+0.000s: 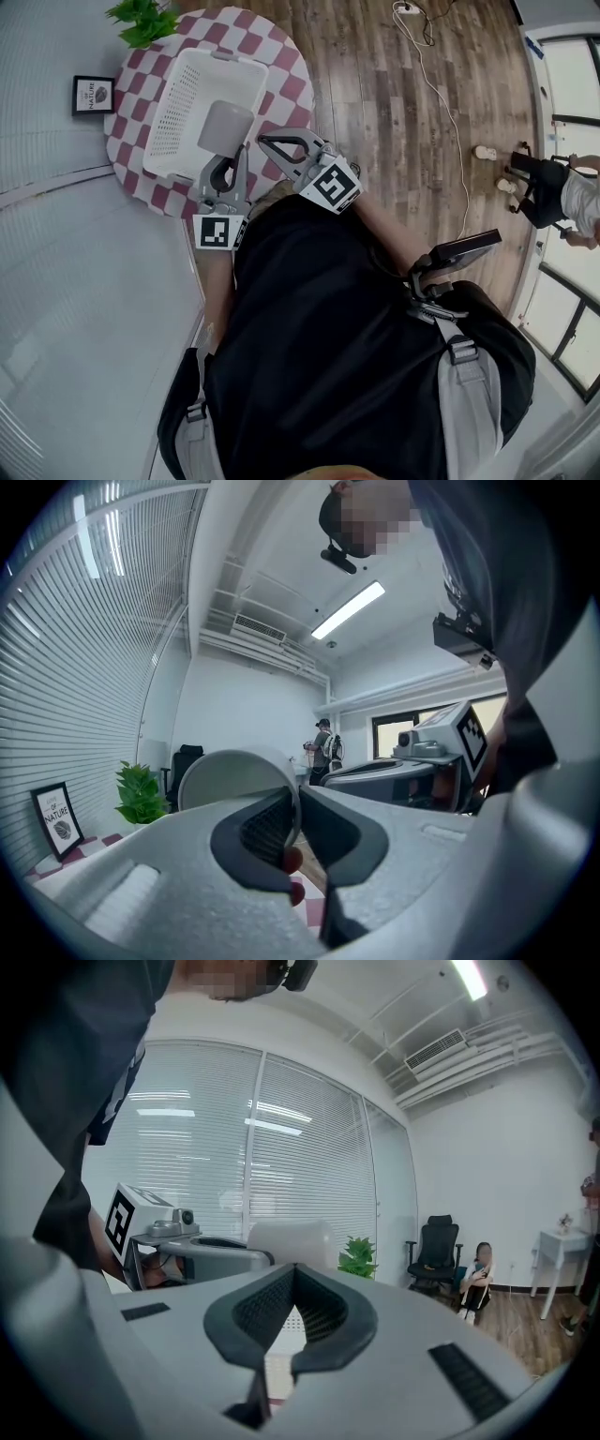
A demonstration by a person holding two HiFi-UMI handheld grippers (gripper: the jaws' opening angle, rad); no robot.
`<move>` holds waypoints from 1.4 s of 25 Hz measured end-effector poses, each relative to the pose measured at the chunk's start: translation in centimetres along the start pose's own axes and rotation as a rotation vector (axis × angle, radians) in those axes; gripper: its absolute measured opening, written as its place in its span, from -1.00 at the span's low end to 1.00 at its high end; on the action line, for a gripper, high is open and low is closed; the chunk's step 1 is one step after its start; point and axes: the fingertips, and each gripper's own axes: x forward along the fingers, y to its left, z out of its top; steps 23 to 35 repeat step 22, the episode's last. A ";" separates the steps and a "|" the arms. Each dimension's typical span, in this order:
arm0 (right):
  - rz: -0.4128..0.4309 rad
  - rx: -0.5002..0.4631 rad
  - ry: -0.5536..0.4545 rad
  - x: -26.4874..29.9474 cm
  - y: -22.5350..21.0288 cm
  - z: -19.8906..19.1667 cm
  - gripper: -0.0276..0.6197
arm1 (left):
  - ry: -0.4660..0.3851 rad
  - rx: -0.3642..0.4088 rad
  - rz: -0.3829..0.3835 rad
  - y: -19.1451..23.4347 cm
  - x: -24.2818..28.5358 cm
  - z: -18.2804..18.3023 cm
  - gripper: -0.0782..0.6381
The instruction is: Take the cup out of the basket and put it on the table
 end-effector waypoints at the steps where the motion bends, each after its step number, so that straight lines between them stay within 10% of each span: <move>1: -0.001 0.006 0.001 0.0 0.0 0.0 -0.89 | 0.001 -0.001 -0.001 0.0 0.0 -0.1 -0.71; 35: -0.045 0.022 -0.018 -0.4 -0.4 -0.2 -0.89 | 0.005 -0.017 -0.055 -0.9 0.9 -1.1 -0.71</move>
